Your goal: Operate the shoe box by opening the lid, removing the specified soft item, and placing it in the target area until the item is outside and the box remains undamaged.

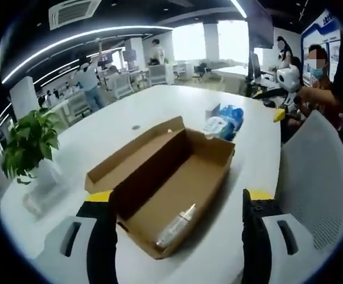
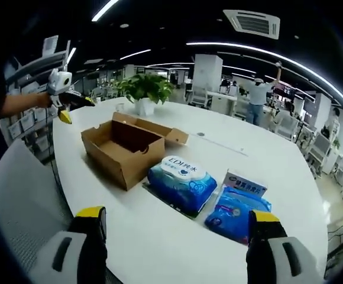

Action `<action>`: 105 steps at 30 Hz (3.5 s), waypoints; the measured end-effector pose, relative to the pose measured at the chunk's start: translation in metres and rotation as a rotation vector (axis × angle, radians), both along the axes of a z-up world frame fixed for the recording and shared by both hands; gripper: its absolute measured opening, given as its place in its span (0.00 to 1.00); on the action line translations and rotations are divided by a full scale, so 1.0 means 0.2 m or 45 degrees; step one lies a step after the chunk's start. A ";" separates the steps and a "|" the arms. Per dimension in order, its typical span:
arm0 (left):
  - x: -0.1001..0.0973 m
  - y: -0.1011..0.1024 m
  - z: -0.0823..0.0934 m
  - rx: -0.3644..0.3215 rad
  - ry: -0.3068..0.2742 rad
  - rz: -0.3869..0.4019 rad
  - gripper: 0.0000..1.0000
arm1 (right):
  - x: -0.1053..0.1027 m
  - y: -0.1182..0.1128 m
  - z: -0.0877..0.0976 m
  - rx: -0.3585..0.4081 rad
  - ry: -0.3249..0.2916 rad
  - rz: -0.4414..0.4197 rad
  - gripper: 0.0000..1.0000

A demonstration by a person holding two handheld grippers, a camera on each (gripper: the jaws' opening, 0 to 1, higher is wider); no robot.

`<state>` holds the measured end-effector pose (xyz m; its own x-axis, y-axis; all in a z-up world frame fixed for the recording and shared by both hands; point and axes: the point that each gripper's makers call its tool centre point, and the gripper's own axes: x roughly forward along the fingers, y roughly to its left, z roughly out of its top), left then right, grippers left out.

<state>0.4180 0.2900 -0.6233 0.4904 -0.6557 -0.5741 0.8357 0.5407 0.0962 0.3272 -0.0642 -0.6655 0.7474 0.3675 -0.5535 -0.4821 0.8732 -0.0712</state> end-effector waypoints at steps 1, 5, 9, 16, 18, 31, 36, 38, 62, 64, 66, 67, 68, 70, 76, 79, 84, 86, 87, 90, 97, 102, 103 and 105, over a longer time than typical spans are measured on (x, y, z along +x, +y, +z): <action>0.01 0.00 -0.01 0.010 0.003 -0.009 0.86 | -0.01 0.00 0.00 0.001 -0.003 0.001 0.99; 0.05 -0.03 -0.03 0.051 0.021 -0.056 0.84 | -0.03 0.01 0.03 0.021 -0.010 -0.008 0.99; 0.09 -0.04 -0.07 0.090 0.050 -0.090 0.84 | -0.05 0.01 0.03 0.032 -0.013 -0.022 0.99; 0.16 -0.06 -0.11 0.157 0.072 -0.141 0.82 | -0.10 0.03 0.04 0.049 -0.012 -0.043 0.99; 0.20 -0.07 -0.12 0.169 0.071 -0.151 0.81 | -0.11 0.05 0.03 0.052 -0.009 -0.045 0.99; 0.32 -0.04 -0.25 0.417 0.081 -0.283 0.75 | -0.14 0.08 0.03 0.059 -0.008 -0.061 0.99; 0.32 0.00 -0.32 0.546 0.123 -0.362 0.75 | -0.15 0.08 0.02 0.045 -0.002 -0.057 0.99; 0.33 0.01 -0.33 0.568 0.129 -0.371 0.75 | -0.16 0.07 0.02 0.045 -0.001 -0.059 0.99; 0.30 0.07 -0.59 0.900 0.309 -0.670 0.70 | -0.16 0.02 0.06 0.032 -0.005 -0.096 0.99; 0.30 0.08 -0.61 0.914 0.318 -0.682 0.70 | -0.16 0.02 0.05 0.021 0.003 -0.095 0.99; 0.30 0.08 -0.62 0.909 0.328 -0.683 0.70 | -0.16 0.02 0.05 0.015 0.007 -0.095 0.99; 0.30 0.08 -0.63 0.907 0.336 -0.683 0.70 | -0.16 0.01 0.05 0.011 0.009 -0.097 0.99; 0.29 0.08 -0.63 0.905 0.348 -0.690 0.69 | -0.16 0.01 0.04 0.009 0.010 -0.101 0.99; 0.28 0.08 -0.64 0.906 0.363 -0.701 0.69 | -0.16 0.01 0.04 0.012 0.013 -0.106 0.99; 0.24 0.07 -0.66 0.900 0.423 -0.749 0.68 | -0.16 0.01 0.02 0.011 0.027 -0.107 0.99; 0.22 0.06 -0.67 0.898 0.444 -0.767 0.68 | -0.16 0.01 0.02 0.009 0.031 -0.111 0.99; 0.19 0.05 -0.73 0.895 0.458 -0.763 0.63 | -0.16 -0.01 0.02 -0.003 0.033 -0.120 0.99; 0.19 0.05 -0.74 0.877 0.471 -0.735 0.63 | -0.16 -0.02 0.02 -0.004 0.034 -0.125 0.99; 0.18 0.04 -0.75 0.867 0.474 -0.728 0.63 | -0.16 -0.02 0.02 -0.003 0.035 -0.127 0.99; 0.17 0.06 -0.77 0.871 0.467 -0.713 0.62 | -0.16 -0.01 0.02 0.002 0.033 -0.130 0.99; 0.14 0.05 -0.81 0.856 0.469 -0.700 0.56 | -0.12 0.01 0.05 -0.007 -0.003 -0.128 0.97; 0.13 0.05 -0.81 0.853 0.462 -0.698 0.49 | -0.12 0.03 0.05 0.013 -0.008 -0.118 0.97; 0.13 0.05 -0.81 0.853 0.456 -0.701 0.48 | -0.12 0.03 0.05 0.015 -0.012 -0.116 0.96; 0.12 0.05 -0.81 0.848 0.456 -0.708 0.46 | -0.12 0.04 0.06 0.027 -0.044 -0.112 0.97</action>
